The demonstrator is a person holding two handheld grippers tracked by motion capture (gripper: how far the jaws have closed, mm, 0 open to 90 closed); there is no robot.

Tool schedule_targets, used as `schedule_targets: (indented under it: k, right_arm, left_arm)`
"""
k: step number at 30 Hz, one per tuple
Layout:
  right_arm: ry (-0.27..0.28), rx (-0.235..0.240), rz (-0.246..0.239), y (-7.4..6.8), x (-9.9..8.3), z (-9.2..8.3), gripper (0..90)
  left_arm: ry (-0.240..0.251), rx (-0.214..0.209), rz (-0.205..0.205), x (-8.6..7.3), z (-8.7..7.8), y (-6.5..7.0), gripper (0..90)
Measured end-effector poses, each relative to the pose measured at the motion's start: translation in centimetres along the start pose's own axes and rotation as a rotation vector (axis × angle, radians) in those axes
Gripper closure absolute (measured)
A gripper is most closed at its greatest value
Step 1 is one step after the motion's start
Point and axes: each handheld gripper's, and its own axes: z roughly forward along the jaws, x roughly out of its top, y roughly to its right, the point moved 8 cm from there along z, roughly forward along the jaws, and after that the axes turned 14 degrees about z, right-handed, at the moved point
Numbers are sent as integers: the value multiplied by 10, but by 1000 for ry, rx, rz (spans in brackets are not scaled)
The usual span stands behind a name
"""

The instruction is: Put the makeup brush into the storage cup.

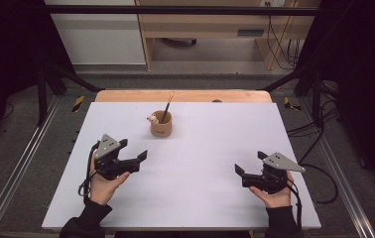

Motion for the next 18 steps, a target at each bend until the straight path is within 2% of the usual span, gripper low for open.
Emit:
schedule_targets:
  k: [2,4,6,10,16,18]
  right_arm:
    - [-5,0,-5,1,-2,0,70]
    - [-7,2,-7,1,-2,0,67]
    - [-6,7,-6,2,-3,-2,65]
    - [-3,10,2,4,-3,-3,68]
    - [-4,13,11,6,-5,-4,70]
    - [-9,13,11,6,-6,-4,70]
  left_arm:
    - [-23,13,-12,-14,-7,-6,139]
    - [-29,17,-17,-17,-9,-8,129]
    - [-15,19,-38,-23,-14,-10,123]
    - [-35,42,-35,-38,-19,-14,120]
    - [-22,41,-36,-43,-22,-16,116]
    - [-32,48,-29,-46,-23,-17,113]
